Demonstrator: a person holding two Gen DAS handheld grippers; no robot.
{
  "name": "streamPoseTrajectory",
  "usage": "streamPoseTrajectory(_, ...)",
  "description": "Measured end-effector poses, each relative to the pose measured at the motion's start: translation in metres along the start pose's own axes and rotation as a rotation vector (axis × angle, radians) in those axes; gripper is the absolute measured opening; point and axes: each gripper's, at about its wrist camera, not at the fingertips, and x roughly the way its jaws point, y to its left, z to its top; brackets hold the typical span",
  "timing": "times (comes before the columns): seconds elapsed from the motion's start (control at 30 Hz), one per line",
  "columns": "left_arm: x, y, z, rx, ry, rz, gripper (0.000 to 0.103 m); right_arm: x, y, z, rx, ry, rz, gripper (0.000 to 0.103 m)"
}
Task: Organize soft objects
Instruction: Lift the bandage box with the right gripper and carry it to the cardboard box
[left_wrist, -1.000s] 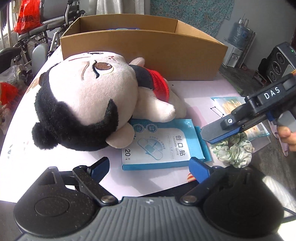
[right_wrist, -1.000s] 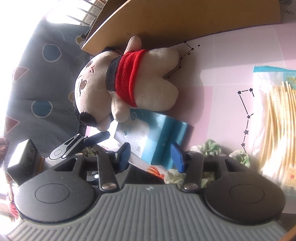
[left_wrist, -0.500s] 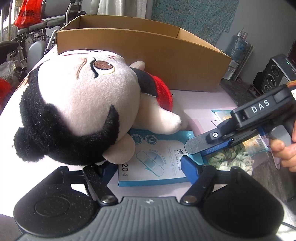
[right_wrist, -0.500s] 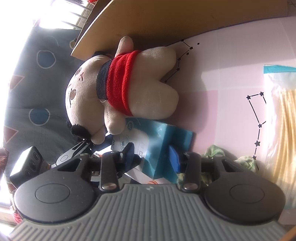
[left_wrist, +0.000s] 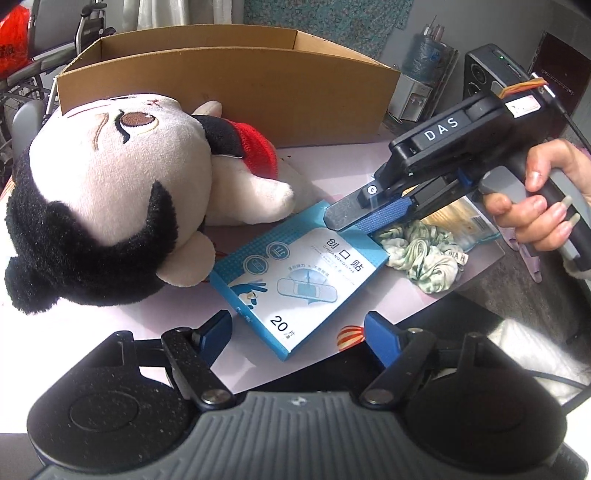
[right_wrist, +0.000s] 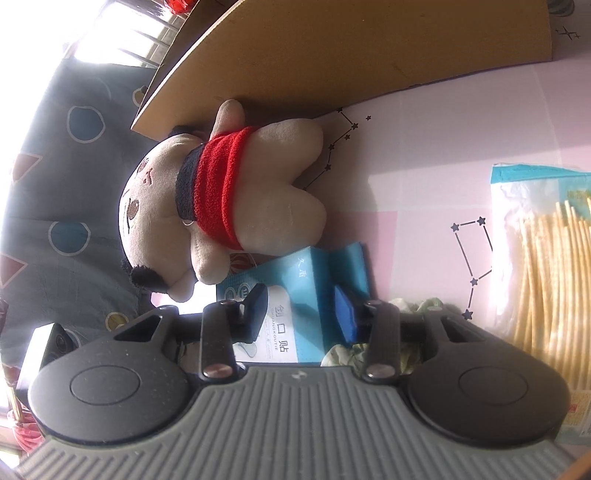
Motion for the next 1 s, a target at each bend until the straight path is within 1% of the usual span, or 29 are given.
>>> streamPoseTrajectory(0.07, 0.003, -0.003, 0.001, 0.044, -0.005, 0.071, 0.082, 0.001, 0.002, 0.000, -0.020, 0.007, -0.005, 0.041)
streamPoseTrajectory(0.1, 0.006, -0.001, 0.002, 0.065, -0.002, 0.082, 0.083, 0.002, 0.005, -0.001, -0.033, 0.013, -0.006, 0.043)
streamPoseTrajectory(0.13, 0.008, -0.001, 0.002, 0.082, -0.010, 0.079, 0.085, 0.003, 0.006, -0.001, -0.043, 0.018, -0.002, 0.048)
streamPoseTrajectory(0.17, 0.009, -0.003, 0.002, 0.103, -0.019, 0.078, 0.089, 0.005, 0.009, -0.001, -0.053, 0.022, 0.004, 0.053)
streamPoseTrajectory(0.2, 0.012, -0.006, 0.004, 0.130, -0.023, 0.080, 0.096, 0.006, 0.011, -0.001, -0.061, 0.024, 0.009, 0.056)
streamPoseTrajectory(0.23, 0.016, -0.009, 0.004, 0.157, -0.026, 0.083, 0.099, 0.006, 0.014, -0.001, -0.076, 0.027, 0.008, 0.060)
streamPoseTrajectory(0.27, 0.021, -0.015, 0.004, 0.184, -0.030, 0.103, 0.100, 0.007, 0.018, -0.002, -0.107, 0.030, -0.004, 0.061)
streamPoseTrajectory(0.3, 0.024, -0.017, 0.003, 0.189, -0.044, 0.118, 0.096, 0.009, 0.024, -0.004, -0.147, 0.031, -0.024, 0.061)
streamPoseTrajectory(0.33, 0.024, -0.017, 0.002, 0.167, -0.067, 0.127, 0.094, 0.009, 0.030, -0.006, -0.184, 0.031, -0.046, 0.060)
streamPoseTrajectory(0.37, 0.023, -0.016, 0.003, 0.154, -0.080, 0.140, 0.091, 0.009, 0.034, -0.010, -0.219, 0.025, -0.070, 0.058)
streamPoseTrajectory(0.4, 0.021, -0.014, 0.005, 0.143, -0.079, 0.136, 0.087, 0.009, 0.037, -0.012, -0.239, 0.016, -0.089, 0.056)
streamPoseTrajectory(0.43, 0.018, -0.012, 0.004, 0.145, -0.076, 0.132, 0.085, 0.008, 0.038, -0.014, -0.247, 0.009, -0.098, 0.054)
streamPoseTrajectory(0.5, 0.013, -0.012, 0.001, 0.154, -0.080, 0.131, 0.081, 0.006, 0.037, -0.014, -0.237, -0.001, -0.093, 0.054)
streamPoseTrajectory(0.57, 0.011, -0.013, 0.001, 0.148, -0.068, 0.135, 0.081, 0.003, 0.037, -0.015, -0.225, -0.008, -0.079, 0.054)
streamPoseTrajectory(0.7, 0.000, -0.018, 0.001, 0.127, -0.093, 0.149, 0.081, -0.012, 0.053, -0.021, -0.295, -0.047, -0.083, 0.054)
streamPoseTrajectory(0.77, -0.006, -0.020, 0.003, 0.102, -0.099, 0.137, 0.081, -0.023, 0.058, -0.023, -0.305, -0.058, -0.076, 0.054)
streamPoseTrajectory(0.87, -0.020, -0.025, 0.005, 0.080, -0.130, 0.110, 0.081, -0.040, 0.060, -0.029, -0.301, -0.080, -0.061, 0.054)
streamPoseTrajectory(1.0, -0.038, -0.039, 0.008, 0.095, -0.179, 0.097, 0.081, -0.056, 0.060, -0.040, -0.291, -0.114, -0.065, 0.054)
